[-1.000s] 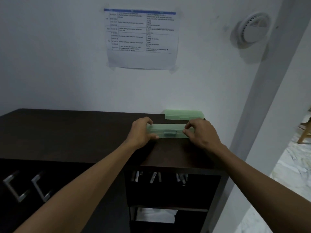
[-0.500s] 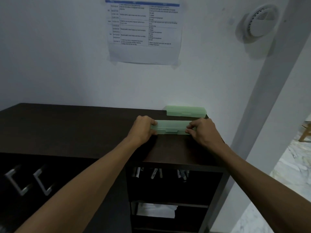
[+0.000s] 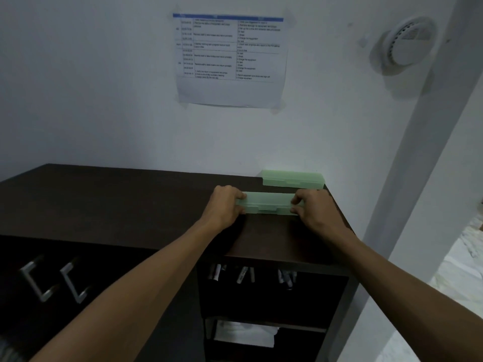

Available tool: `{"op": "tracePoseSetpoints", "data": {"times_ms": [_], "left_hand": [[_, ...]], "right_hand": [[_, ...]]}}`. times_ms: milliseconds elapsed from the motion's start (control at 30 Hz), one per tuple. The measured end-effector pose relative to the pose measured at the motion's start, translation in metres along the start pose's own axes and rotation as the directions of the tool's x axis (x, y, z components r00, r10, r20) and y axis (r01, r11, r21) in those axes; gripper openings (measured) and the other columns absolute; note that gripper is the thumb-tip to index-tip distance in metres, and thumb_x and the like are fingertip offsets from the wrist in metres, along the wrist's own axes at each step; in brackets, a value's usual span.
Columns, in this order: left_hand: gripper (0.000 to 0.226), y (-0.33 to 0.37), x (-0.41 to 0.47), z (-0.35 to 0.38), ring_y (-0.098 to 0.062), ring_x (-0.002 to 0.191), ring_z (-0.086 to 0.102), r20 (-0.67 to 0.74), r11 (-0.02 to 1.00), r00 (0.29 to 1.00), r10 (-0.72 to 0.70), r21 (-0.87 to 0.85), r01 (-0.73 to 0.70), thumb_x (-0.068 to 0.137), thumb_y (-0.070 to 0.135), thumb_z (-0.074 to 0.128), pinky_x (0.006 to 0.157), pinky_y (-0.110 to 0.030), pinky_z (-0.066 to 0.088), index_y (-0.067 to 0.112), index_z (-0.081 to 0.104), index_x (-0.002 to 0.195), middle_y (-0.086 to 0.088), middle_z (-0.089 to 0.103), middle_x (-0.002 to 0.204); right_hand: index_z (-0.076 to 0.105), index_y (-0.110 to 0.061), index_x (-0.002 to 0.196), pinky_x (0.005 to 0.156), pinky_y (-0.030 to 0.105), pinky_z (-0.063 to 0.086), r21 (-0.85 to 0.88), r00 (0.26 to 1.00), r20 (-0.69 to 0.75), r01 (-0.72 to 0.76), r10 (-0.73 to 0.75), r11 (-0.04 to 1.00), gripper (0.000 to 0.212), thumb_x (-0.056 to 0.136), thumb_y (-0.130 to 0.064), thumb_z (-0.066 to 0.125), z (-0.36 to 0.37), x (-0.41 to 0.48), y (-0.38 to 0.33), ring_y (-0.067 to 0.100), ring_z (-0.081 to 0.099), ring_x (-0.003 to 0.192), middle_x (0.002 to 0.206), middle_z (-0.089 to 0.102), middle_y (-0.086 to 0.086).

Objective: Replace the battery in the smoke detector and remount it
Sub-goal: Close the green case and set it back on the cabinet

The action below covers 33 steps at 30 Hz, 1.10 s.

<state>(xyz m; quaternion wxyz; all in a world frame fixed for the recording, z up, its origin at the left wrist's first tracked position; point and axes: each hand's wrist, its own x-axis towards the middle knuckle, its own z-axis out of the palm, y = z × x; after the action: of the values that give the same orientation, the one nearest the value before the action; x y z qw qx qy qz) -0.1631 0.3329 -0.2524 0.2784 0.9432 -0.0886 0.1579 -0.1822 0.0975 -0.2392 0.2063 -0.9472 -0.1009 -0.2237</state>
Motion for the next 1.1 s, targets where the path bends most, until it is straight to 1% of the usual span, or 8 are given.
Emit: {"op": "tracePoseSetpoints", "data": {"times_ms": [100,167,367,533,800,867,967,1100], "left_hand": [[0.048,-0.007,0.001,-0.006,-0.029,0.110,0.065,-0.029,1.000,1.000,0.001,0.023,0.000,0.081,0.012,0.080,0.100,-0.042,0.053,0.009,0.066,0.127,-0.014,0.068,0.124],[0.044,-0.016,0.004,-0.014,-0.029,0.109,0.066,-0.061,0.999,0.998,0.009,0.040,-0.007,0.083,0.009,0.077,0.099,-0.042,0.054,0.008,0.066,0.126,-0.016,0.068,0.123],[0.041,-0.049,0.026,-0.036,-0.030,0.108,0.067,-0.128,0.997,0.992,0.019,0.078,-0.009,0.086,0.006,0.073,0.098,-0.041,0.054,0.006,0.067,0.126,-0.017,0.069,0.120],[0.039,-0.085,0.059,-0.043,-0.030,0.111,0.067,-0.108,0.995,0.993,0.049,0.088,-0.040,0.083,0.003,0.074,0.102,-0.037,0.051,0.004,0.070,0.121,-0.016,0.071,0.119],[0.042,-0.109,0.097,-0.031,-0.030,0.117,0.064,-0.039,0.995,0.997,0.068,0.070,-0.065,0.085,0.006,0.074,0.104,-0.038,0.048,0.006,0.066,0.126,-0.017,0.067,0.127],[0.041,-0.111,0.104,-0.028,-0.031,0.118,0.063,-0.039,0.994,0.996,0.081,0.072,-0.078,0.086,0.006,0.073,0.104,-0.039,0.049,0.006,0.066,0.127,-0.016,0.067,0.127],[0.044,-0.113,0.112,-0.022,-0.031,0.119,0.062,-0.037,0.993,0.997,0.074,0.090,-0.070,0.086,0.011,0.073,0.102,-0.043,0.051,0.009,0.065,0.129,-0.013,0.067,0.129],[0.042,-0.111,0.123,-0.020,-0.031,0.119,0.061,-0.024,0.989,0.996,0.090,0.120,-0.087,0.086,0.013,0.075,0.100,-0.043,0.051,0.009,0.066,0.127,-0.012,0.067,0.127]], "right_hand": [[0.073,-0.005,0.101,0.082,0.036,0.055,0.022,1.000,0.005,0.025,-0.026,0.999,0.017,0.086,-0.013,0.073,0.006,0.006,-0.007,0.025,0.069,0.093,0.101,0.074,0.013],[0.072,-0.004,0.103,0.081,0.029,0.052,0.034,0.999,0.001,0.054,-0.054,0.998,0.015,0.089,-0.010,0.070,0.012,0.013,-0.018,0.021,0.070,0.095,0.101,0.075,0.012],[0.072,-0.006,0.093,0.076,0.037,0.058,0.005,0.995,-0.026,0.096,-0.096,0.995,0.007,0.087,-0.007,0.070,0.040,0.048,-0.052,0.025,0.072,0.089,0.091,0.076,0.010],[0.069,-0.004,0.085,0.070,0.042,0.058,-0.059,0.993,-0.027,0.114,-0.116,0.992,0.001,0.085,-0.004,0.069,0.070,0.079,-0.070,0.026,0.072,0.084,0.085,0.075,0.011],[0.066,-0.006,0.079,0.066,0.044,0.058,-0.245,0.996,0.027,0.095,-0.091,0.965,0.010,0.087,-0.001,0.061,0.095,0.106,-0.076,0.027,0.068,0.072,0.078,0.070,0.009],[0.068,-0.007,0.083,0.066,0.044,0.058,-0.285,0.996,0.016,0.087,-0.086,0.955,0.011,0.084,0.001,0.060,0.099,0.110,-0.074,0.028,0.067,0.073,0.080,0.070,0.009],[0.070,-0.008,0.092,0.065,0.043,0.058,-0.345,0.996,0.019,0.088,-0.087,0.935,0.025,0.078,0.010,0.058,0.104,0.116,-0.072,0.027,0.068,0.074,0.083,0.072,0.008],[0.068,-0.007,0.095,0.064,0.041,0.056,-0.366,0.995,0.037,0.102,-0.095,0.925,0.031,0.077,0.013,0.054,0.105,0.122,-0.073,0.030,0.066,0.078,0.086,0.070,0.009]]}}
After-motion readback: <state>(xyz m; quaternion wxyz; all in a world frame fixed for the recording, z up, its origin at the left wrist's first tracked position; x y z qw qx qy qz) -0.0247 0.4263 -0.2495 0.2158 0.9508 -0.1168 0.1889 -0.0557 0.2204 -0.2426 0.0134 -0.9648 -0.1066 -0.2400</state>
